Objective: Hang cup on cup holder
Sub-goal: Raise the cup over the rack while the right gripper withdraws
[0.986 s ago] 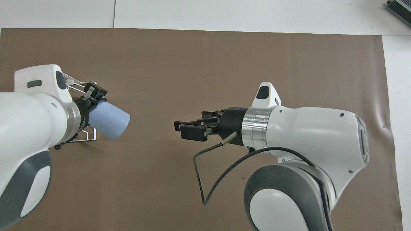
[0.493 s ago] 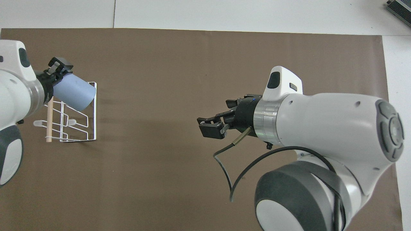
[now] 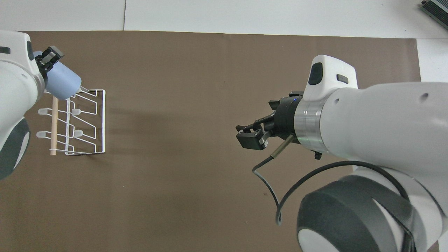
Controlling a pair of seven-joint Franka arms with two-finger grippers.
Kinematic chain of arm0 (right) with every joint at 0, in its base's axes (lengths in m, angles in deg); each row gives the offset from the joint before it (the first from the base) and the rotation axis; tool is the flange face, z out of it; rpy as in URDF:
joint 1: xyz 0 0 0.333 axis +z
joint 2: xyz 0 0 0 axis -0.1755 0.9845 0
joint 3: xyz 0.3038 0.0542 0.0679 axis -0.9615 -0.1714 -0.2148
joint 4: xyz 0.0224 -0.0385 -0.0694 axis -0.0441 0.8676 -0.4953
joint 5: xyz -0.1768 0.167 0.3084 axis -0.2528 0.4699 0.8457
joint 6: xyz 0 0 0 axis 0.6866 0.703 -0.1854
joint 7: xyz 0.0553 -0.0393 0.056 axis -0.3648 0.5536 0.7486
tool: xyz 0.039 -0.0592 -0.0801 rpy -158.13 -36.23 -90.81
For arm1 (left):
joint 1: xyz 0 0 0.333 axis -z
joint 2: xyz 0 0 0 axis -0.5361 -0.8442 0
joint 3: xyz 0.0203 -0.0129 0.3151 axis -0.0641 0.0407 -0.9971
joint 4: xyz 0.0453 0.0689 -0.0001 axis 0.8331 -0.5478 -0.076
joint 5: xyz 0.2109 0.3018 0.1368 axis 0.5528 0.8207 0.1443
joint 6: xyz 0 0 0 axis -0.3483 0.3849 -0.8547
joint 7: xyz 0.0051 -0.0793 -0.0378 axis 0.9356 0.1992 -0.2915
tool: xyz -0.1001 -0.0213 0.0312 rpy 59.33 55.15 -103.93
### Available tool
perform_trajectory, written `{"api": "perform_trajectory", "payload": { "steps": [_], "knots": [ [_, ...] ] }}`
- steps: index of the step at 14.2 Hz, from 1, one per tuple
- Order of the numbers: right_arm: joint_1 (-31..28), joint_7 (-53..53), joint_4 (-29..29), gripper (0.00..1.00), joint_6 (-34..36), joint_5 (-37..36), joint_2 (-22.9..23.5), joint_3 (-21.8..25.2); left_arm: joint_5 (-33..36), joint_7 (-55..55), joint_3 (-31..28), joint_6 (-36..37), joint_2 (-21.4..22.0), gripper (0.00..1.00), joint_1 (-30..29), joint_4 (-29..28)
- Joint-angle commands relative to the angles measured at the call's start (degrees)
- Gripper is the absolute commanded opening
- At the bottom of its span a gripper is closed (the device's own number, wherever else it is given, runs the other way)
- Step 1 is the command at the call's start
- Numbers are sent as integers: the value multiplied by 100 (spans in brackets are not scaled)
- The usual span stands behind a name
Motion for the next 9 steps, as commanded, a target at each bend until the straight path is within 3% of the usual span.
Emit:
{"api": "perform_trajectory", "payload": {
  "steps": [1,9],
  "knots": [
    [-68,12,-439,100,443,-364,110,134,242,-31,45,-165,-366,0,-132,230],
    [-68,-84,-844,100,1515,-1111,101,741,567,92,45,-333,-499,0,-247,47]
  ]
}}
